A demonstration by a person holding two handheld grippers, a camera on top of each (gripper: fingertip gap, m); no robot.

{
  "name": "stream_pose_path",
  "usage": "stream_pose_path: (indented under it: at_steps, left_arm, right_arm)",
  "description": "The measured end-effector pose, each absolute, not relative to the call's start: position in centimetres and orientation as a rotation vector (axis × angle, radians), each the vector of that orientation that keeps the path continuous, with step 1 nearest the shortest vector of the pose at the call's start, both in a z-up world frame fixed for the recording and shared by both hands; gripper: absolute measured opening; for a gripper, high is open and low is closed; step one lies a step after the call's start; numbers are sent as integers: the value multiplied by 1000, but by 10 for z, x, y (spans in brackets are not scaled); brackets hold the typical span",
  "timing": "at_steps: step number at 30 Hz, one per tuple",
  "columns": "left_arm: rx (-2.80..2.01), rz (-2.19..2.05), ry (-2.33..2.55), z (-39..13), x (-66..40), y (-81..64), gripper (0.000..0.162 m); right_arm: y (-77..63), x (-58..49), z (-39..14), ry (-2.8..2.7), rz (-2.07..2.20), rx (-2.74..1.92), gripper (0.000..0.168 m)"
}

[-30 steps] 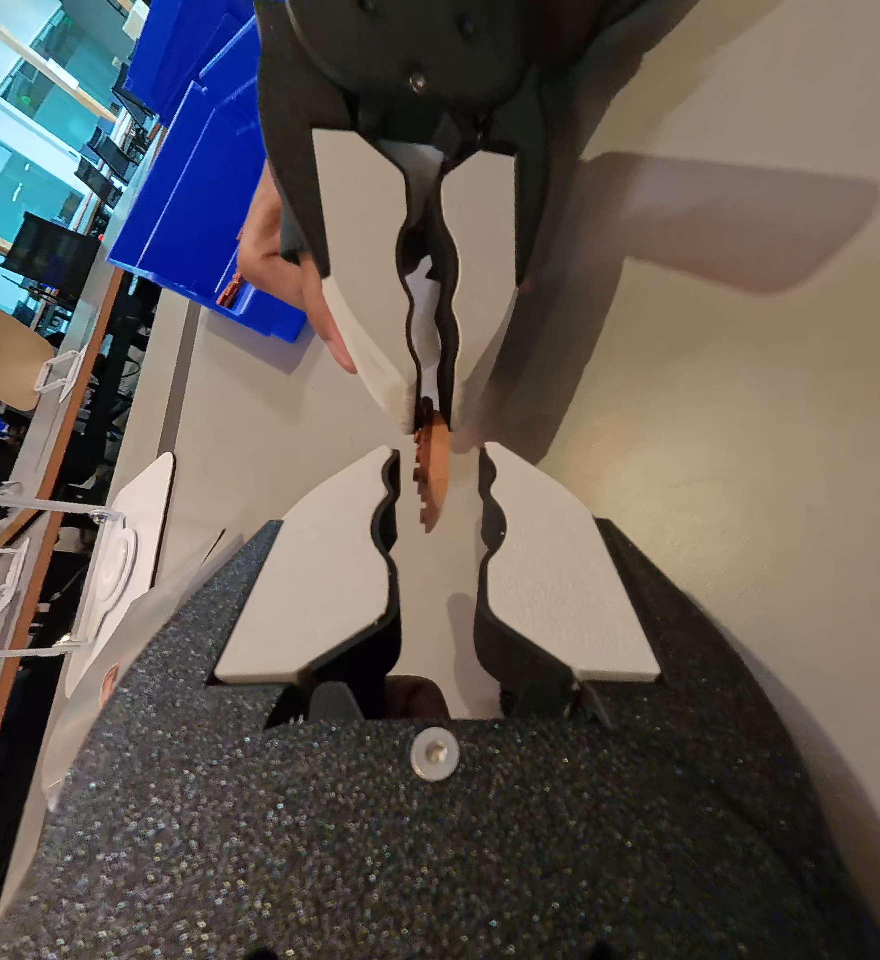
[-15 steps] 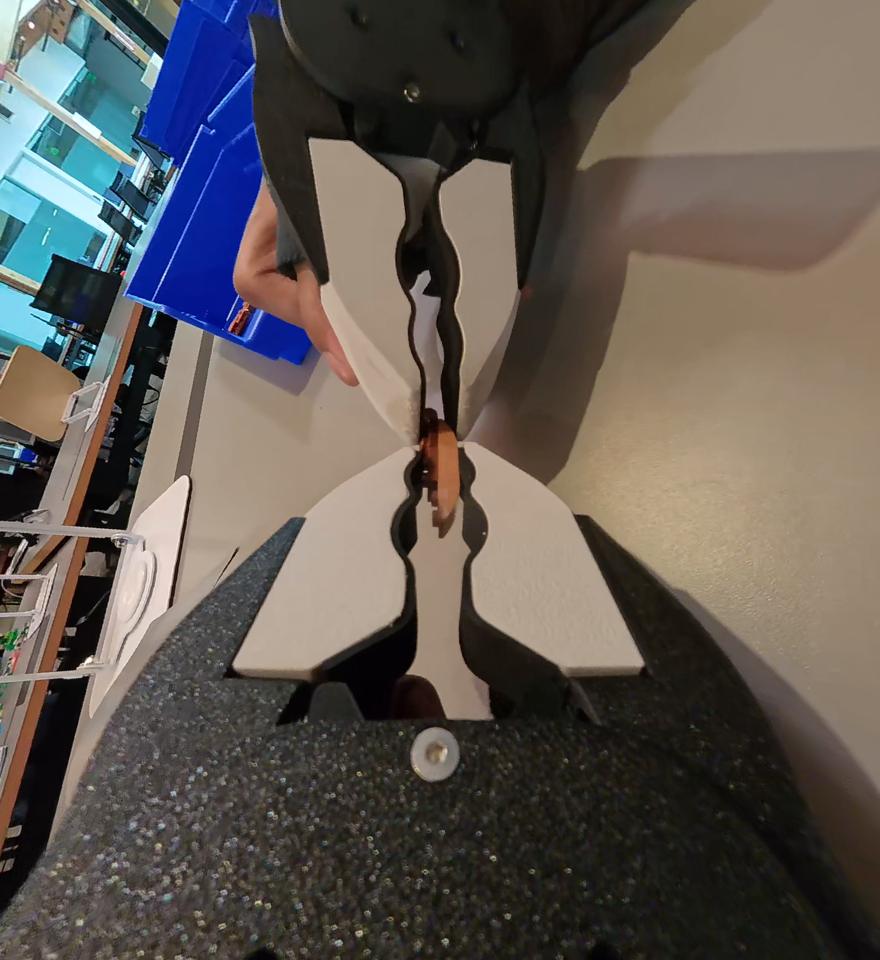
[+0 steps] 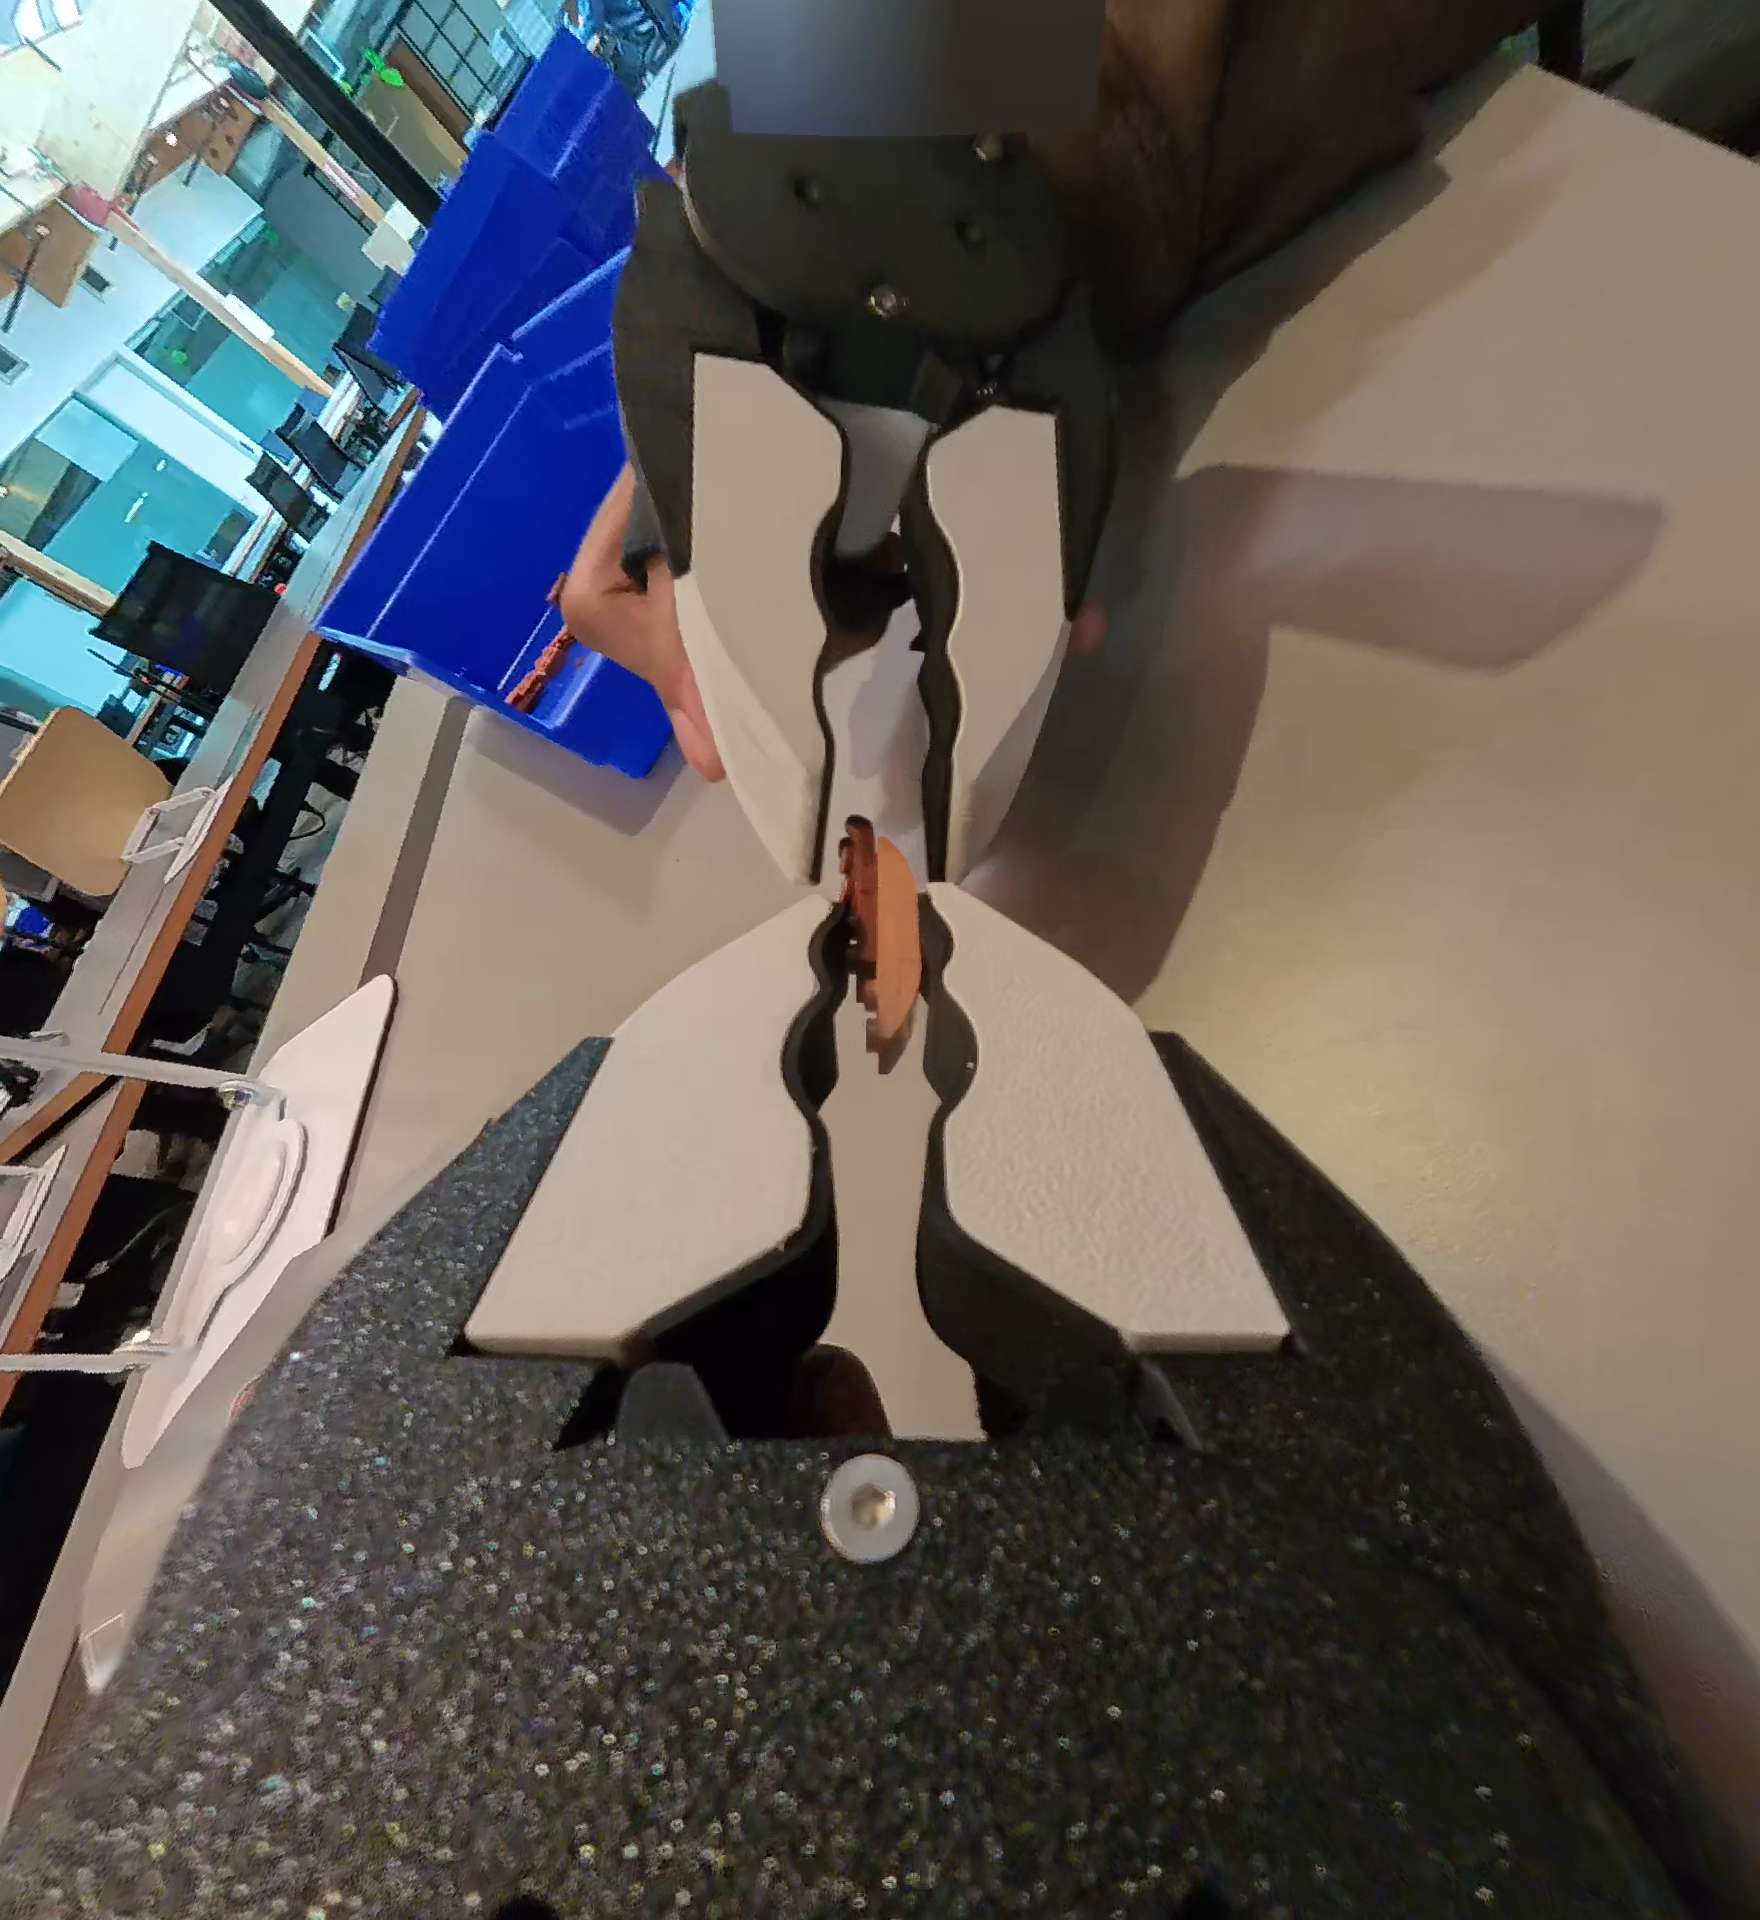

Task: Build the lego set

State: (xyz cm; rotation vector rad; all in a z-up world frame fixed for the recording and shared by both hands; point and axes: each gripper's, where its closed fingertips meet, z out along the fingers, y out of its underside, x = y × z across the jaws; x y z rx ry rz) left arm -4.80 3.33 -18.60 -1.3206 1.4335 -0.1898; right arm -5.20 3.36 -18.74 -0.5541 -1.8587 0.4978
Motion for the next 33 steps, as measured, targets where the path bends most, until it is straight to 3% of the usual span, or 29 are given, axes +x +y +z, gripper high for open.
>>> stream_pose_path:
  at_steps: [9,29,33]
  left_arm:
    - [-1301,-266,1391,-178,-43,31,12]
    - [-1280,-69,1416,-182,-44,40,13]
    - [-1289,-22,1381,-181,-47,47,23]
  right_arm:
    - [32,-54,-178,-1821,579,-607,9]
    - [42,-54,-184,-1839,514,-642,7]
    - [46,-54,-186,-1840,431,-609,7]
